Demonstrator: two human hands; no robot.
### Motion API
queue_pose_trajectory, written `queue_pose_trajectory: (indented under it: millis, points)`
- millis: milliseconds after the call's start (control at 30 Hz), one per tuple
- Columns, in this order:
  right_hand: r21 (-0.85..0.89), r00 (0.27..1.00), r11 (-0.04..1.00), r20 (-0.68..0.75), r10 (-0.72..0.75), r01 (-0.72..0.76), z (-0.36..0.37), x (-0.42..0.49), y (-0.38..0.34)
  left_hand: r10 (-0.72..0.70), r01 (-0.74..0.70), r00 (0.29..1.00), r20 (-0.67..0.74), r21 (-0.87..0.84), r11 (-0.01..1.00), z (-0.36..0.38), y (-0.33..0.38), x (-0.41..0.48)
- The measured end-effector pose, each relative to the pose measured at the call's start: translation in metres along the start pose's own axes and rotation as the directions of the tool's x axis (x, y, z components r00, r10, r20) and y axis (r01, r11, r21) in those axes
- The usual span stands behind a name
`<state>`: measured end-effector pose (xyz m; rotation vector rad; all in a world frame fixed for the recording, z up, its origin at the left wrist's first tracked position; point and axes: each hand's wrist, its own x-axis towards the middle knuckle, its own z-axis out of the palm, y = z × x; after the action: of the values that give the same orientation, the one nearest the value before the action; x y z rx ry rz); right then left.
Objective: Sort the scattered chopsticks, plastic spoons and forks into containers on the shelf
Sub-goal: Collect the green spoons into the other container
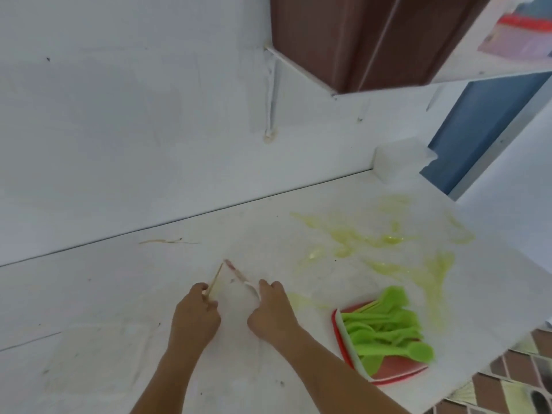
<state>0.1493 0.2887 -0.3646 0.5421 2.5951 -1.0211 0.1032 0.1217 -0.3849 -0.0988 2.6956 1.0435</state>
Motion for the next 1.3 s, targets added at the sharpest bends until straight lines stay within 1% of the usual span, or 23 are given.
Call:
queue_pose_trajectory:
  millis: [100, 167, 233, 267, 300, 333, 400, 467, 500, 533, 567, 600, 633, 667, 700, 767, 833, 867, 967, 1000, 1067, 1167, 1300]
  points:
    - [-0.014, 0.997, 0.997, -0.035, -0.070, 0.070, -0.010, -0.007, 0.002, -0.082, 0.083, 0.997, -0.014, 0.127, 0.989, -0.002, 0.009, -0.015]
    - [-0.029, 0.984, 0.989, -0.098, -0.147, 0.145, -0.019, -0.016, 0.004, -0.086, 0.093, 0.995, -0.042, 0.193, 0.977, -0.004, 0.015, -0.020]
    - [0.063, 0.942, 0.962, -0.227, -0.245, 0.266, -0.038, -0.029, 0.006, -0.025, 0.034, 0.998, -0.062, 0.144, 0.989, -0.009, 0.027, -0.024]
    - [0.130, 0.899, 0.931, -0.333, -0.284, 0.342, -0.062, -0.033, 0.008, 0.033, -0.028, 0.998, -0.060, 0.086, 0.996, -0.011, 0.049, -0.019]
    - [0.157, 0.834, 0.882, -0.434, -0.341, 0.443, -0.078, -0.040, 0.009, 0.053, -0.053, 0.997, -0.051, 0.012, 0.999, -0.015, 0.061, -0.023]
    - [0.129, 0.735, 0.839, -0.564, -0.377, 0.529, -0.111, -0.047, 0.013, 0.141, -0.144, 0.988, -0.059, -0.055, 0.988, -0.019, 0.090, -0.026]
    - [0.023, 0.501, 0.782, -0.779, -0.376, 0.623, -0.192, -0.068, 0.021, 0.386, -0.399, 0.915, -0.115, -0.133, 0.907, -0.031, 0.162, -0.051]
    - [-0.069, 0.281, 0.756, -0.903, -0.325, 0.651, -0.287, -0.092, 0.028, 0.602, -0.607, 0.793, -0.090, -0.184, 0.773, -0.045, 0.244, -0.083]
    - [-0.093, 0.197, 0.766, -0.940, -0.277, 0.636, -0.335, -0.101, 0.036, 0.699, -0.698, 0.711, -0.073, -0.198, 0.689, -0.051, 0.286, -0.101]
    - [-0.070, 0.162, 0.789, -0.964, -0.211, 0.611, -0.380, -0.108, 0.046, 0.783, -0.775, 0.619, -0.060, -0.208, 0.597, -0.053, 0.326, -0.117]
    - [-0.004, 0.175, 0.810, -0.976, -0.131, 0.586, -0.421, -0.112, 0.056, 0.842, -0.829, 0.537, -0.047, -0.215, 0.517, -0.053, 0.361, -0.131]
    - [0.062, 0.207, 0.826, -0.976, -0.067, 0.561, -0.458, -0.114, 0.067, 0.885, -0.867, 0.465, -0.031, -0.217, 0.448, -0.048, 0.395, -0.140]
    - [0.110, 0.255, 0.838, -0.966, -0.035, 0.534, -0.494, -0.110, 0.081, 0.907, -0.887, 0.420, -0.019, -0.221, 0.406, -0.041, 0.428, -0.148]
    - [0.137, 0.311, 0.860, -0.950, -0.027, 0.492, -0.527, -0.103, 0.098, 0.916, -0.895, 0.401, -0.015, -0.218, 0.388, -0.031, 0.458, -0.151]
    - [0.142, 0.366, 0.883, -0.930, -0.036, 0.447, -0.557, -0.092, 0.114, 0.916, -0.898, 0.400, -0.014, -0.207, 0.389, -0.018, 0.488, -0.151]
    - [0.084, 0.438, 0.927, -0.894, -0.092, 0.366, -0.607, -0.058, 0.146, 0.904, -0.890, 0.427, -0.018, -0.184, 0.417, 0.011, 0.541, -0.143]
    - [-0.051, 0.483, 0.950, -0.852, -0.202, 0.307, -0.646, -0.018, 0.167, 0.880, -0.871, 0.472, -0.053, -0.180, 0.456, 0.043, 0.584, -0.128]
    - [-0.108, 0.519, 0.954, -0.819, -0.245, 0.281, -0.665, 0.001, 0.171, 0.861, -0.856, 0.502, -0.084, -0.193, 0.480, 0.057, 0.604, -0.122]
    - [-0.196, 0.640, 0.969, -0.727, -0.248, 0.152, -0.700, 0.047, 0.167, 0.767, -0.768, 0.627, -0.138, -0.274, 0.579, 0.091, 0.646, -0.108]
    - [-0.226, 0.673, 0.968, -0.700, -0.240, 0.109, -0.707, 0.057, 0.165, 0.722, -0.725, 0.676, -0.145, -0.300, 0.620, 0.102, 0.654, -0.105]
    - [-0.276, 0.720, 0.960, -0.656, -0.227, 0.051, -0.716, 0.075, 0.160, 0.657, -0.669, 0.736, -0.161, -0.322, 0.671, 0.119, 0.660, -0.103]
    - [-0.232, 0.756, 0.968, -0.616, -0.223, 0.097, -0.728, 0.107, 0.162, 0.598, -0.619, 0.783, -0.173, -0.324, 0.716, 0.137, 0.650, -0.105]
    - [-0.113, 0.732, 0.969, -0.638, -0.239, 0.218, -0.725, 0.117, 0.166, 0.540, -0.576, 0.817, -0.203, -0.317, 0.753, 0.142, 0.629, -0.113]
